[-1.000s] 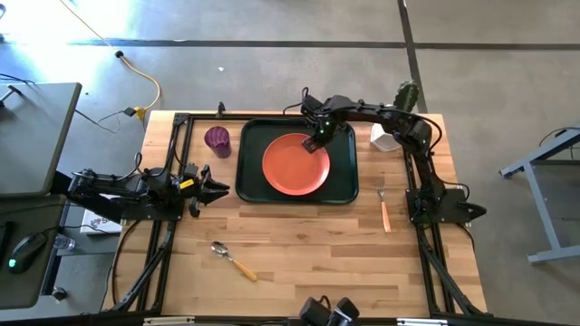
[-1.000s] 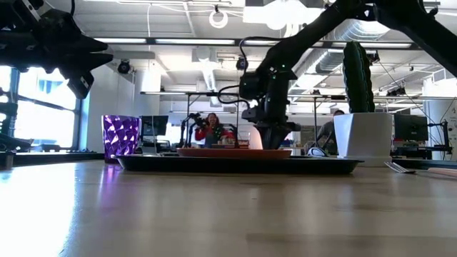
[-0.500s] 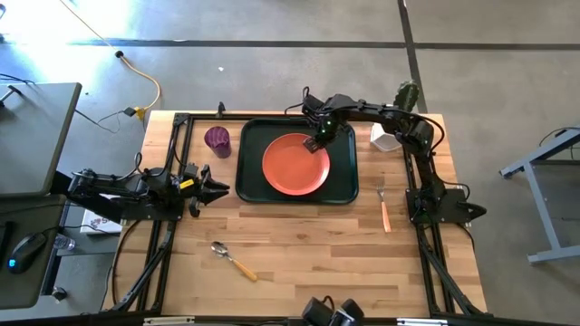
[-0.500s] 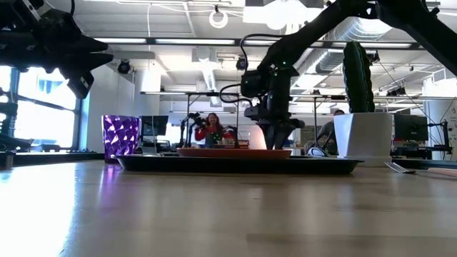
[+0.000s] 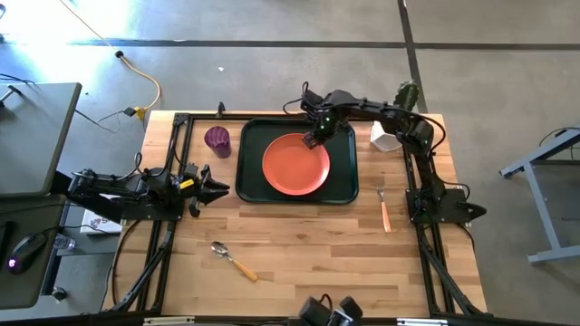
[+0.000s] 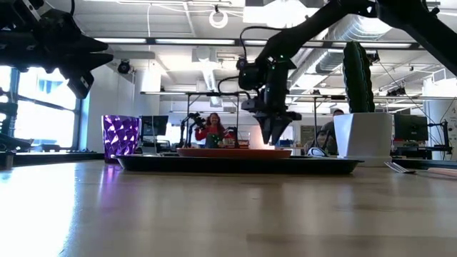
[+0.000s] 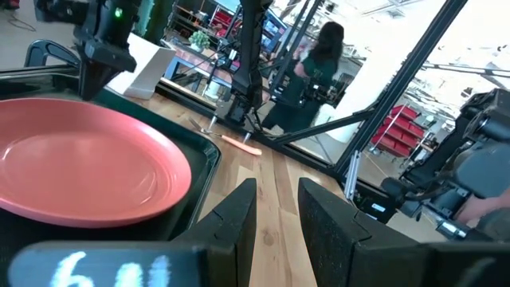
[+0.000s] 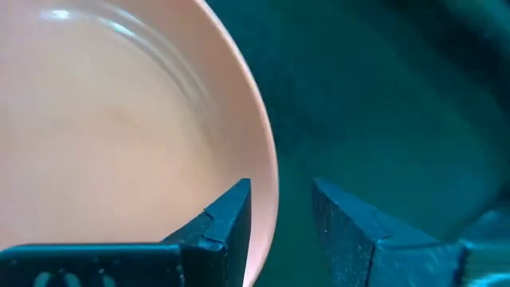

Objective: Pick and place plate/cup/fork/spoon on tray
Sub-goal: Put the purple glass on the black serving tray to the top left of the orange plate

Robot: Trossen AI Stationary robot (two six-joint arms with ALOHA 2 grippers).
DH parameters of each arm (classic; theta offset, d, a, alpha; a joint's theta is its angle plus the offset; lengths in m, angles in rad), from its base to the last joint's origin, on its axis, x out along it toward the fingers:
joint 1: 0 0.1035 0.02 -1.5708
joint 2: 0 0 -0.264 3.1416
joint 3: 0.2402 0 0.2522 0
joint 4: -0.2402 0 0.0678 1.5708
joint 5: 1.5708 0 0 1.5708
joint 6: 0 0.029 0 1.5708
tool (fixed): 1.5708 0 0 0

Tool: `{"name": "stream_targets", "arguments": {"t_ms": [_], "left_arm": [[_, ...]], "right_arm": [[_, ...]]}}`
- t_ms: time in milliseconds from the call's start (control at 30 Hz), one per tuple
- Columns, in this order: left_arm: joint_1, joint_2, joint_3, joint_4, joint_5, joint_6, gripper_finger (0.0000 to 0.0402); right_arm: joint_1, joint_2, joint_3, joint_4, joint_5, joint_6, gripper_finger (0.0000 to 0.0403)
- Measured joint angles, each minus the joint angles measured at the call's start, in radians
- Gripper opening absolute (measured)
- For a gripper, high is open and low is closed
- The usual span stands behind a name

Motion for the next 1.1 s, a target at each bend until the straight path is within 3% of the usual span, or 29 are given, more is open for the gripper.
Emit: {"name": "stream_targets", "arguments": {"t_ms": [333, 600, 1100], "left_arm": [[0.0, 0.0, 0.0, 0.057, -0.01, 0.0, 0.0085], [0.0, 0.0, 0.011, 0.172, -0.119, 0.0, 0.0085], [0.0, 0.07, 0.276, -0.166, -0.204, 0.196, 0.0085]], "right_arm": [[0.014, 0.0, 0.154, -0.091, 0.0, 0.003, 0.0124], [0.083, 0.0, 0.294, -0.16, 0.031, 0.008, 0.0124], [0.194, 0.0, 0.615, -0.264, 0.201, 0.007, 0.0124]]}}
